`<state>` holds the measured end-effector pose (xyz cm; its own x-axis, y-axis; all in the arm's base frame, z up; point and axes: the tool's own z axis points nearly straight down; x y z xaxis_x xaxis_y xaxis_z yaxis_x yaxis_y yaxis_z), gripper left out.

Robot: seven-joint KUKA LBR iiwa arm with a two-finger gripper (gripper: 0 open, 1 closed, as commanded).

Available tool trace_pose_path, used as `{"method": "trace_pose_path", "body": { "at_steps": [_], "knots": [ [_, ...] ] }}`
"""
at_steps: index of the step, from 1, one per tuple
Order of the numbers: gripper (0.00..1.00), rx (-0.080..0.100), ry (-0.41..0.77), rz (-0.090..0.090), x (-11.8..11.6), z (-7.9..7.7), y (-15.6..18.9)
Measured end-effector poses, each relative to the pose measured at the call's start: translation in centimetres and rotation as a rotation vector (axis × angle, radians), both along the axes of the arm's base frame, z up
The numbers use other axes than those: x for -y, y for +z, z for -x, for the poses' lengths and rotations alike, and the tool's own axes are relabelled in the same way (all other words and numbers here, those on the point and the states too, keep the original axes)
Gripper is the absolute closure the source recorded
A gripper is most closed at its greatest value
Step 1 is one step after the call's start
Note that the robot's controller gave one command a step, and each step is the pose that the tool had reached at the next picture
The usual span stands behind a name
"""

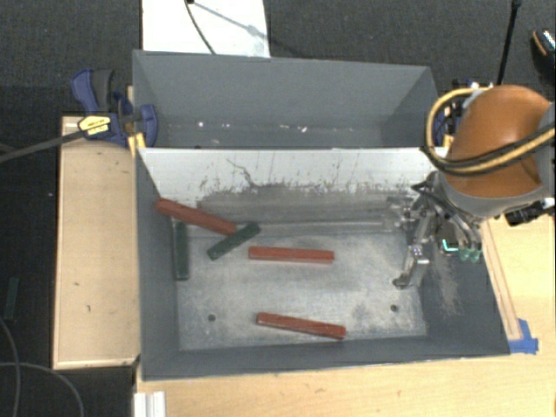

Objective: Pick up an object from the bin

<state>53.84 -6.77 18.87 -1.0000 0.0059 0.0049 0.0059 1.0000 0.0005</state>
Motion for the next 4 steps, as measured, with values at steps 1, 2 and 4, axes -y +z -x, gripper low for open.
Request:
{"method": "trace_pose_path", "body": {
  "at_steps": [1, 2, 4],
  "knots": [
    [0.00, 0.001, 0.068, -0.004, -7.9, -1.7, -7.5],
    [0.00, 0.009, 0.137, -0.002, -12.4, -4.2, -11.6],
    [1.00, 0.016, 0.136, 0.000, -12.1, -4.9, -1.2]
  ]
}}
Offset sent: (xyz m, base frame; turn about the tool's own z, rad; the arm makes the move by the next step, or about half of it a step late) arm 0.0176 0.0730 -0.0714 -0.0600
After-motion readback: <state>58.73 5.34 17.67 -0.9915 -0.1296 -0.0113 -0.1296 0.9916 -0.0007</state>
